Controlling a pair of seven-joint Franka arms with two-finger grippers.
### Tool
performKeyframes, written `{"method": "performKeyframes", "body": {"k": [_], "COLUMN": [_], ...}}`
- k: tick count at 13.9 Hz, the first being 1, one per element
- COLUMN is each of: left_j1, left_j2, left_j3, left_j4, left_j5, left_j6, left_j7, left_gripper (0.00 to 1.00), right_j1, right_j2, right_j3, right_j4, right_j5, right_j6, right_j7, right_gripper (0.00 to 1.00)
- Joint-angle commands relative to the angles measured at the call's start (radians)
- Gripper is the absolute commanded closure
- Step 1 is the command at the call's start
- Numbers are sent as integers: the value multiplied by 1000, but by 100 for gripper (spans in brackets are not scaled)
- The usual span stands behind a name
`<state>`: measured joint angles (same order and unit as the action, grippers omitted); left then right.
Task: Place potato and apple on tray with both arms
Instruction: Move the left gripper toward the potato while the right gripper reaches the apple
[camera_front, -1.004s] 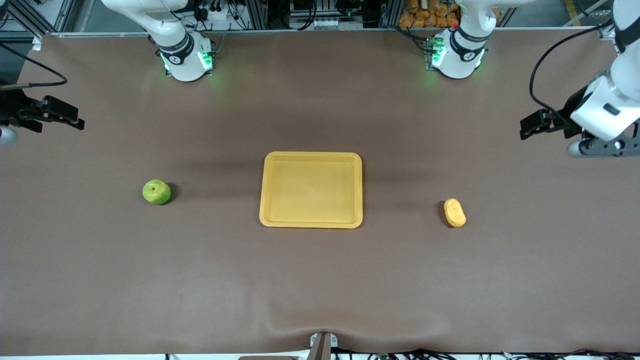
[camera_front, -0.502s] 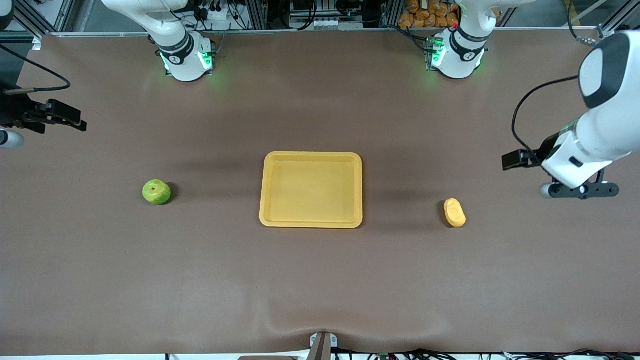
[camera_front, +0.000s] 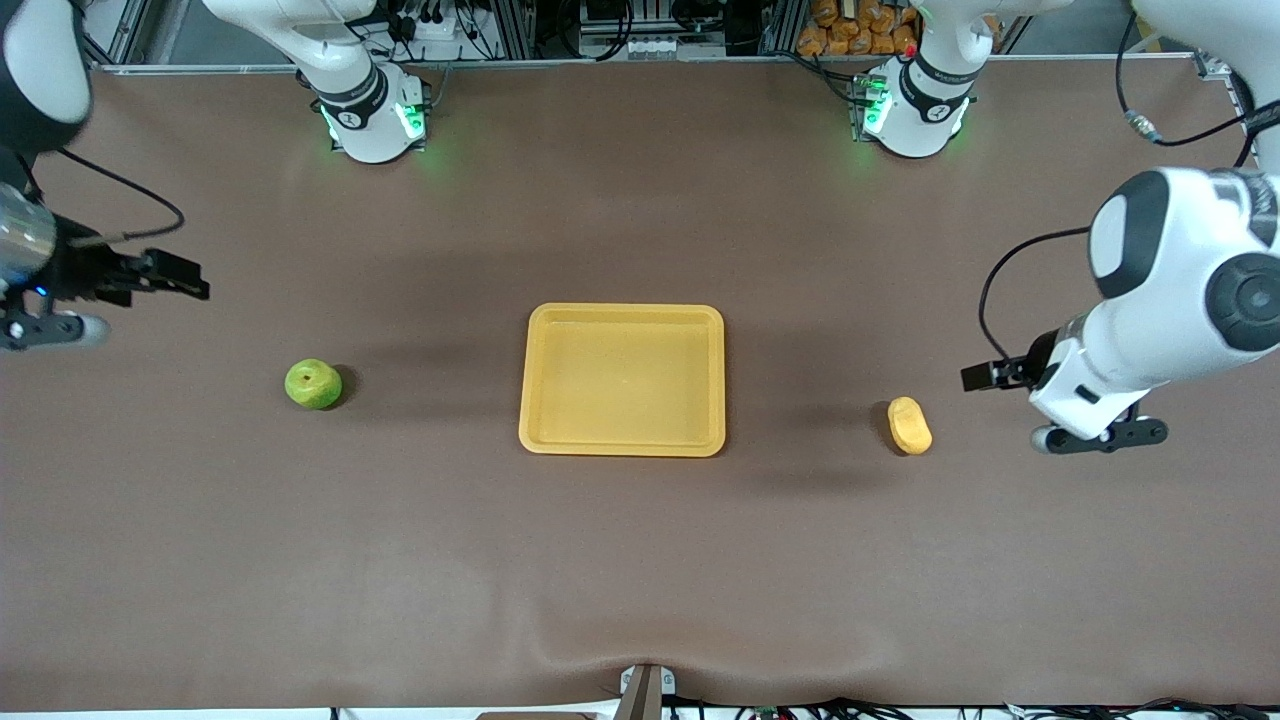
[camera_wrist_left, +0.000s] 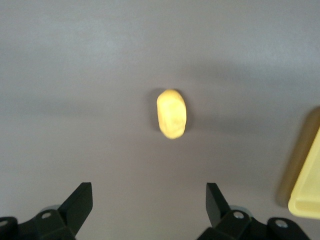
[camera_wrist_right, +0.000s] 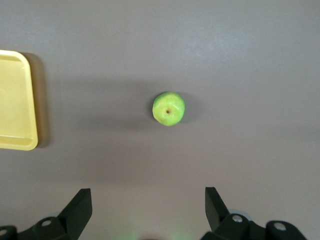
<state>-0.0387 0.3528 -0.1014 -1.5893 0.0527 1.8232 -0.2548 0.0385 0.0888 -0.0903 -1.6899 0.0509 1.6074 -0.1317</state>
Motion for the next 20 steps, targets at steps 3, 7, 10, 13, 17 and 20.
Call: {"method": "performKeyframes", "body": {"k": [3,7,10,13,17,20], "left_j1": [-1,-26,-33,-36,-35,-44], "left_j2": [72,170,227,256,256,262], "left_j3": [0,2,2,2,5,8], "left_j4": [-60,-74,-75,-90,-113,-120], "left_j5": [-17,-16,-8,-7,-4,-1], "left_j6": [142,266,352,364,363,358], "left_j7": [-21,-57,-58,-58,-69,-141], "left_gripper": [0,0,3,6,8,14], "right_j1": [7,64,78,55,23,-21], "right_j2": [-46,3,77,95,117,103], "right_j3": [6,4,4,3,3,1], "right_j4": [-206,-344,-356,-349,-347,-369], "right_j5": [50,38,29,32,37,37], "right_j6": [224,463,561,568,591,543], "right_j7": [-12,43,61,58,52,-12], "right_gripper": [0,0,0,0,0,0]}}
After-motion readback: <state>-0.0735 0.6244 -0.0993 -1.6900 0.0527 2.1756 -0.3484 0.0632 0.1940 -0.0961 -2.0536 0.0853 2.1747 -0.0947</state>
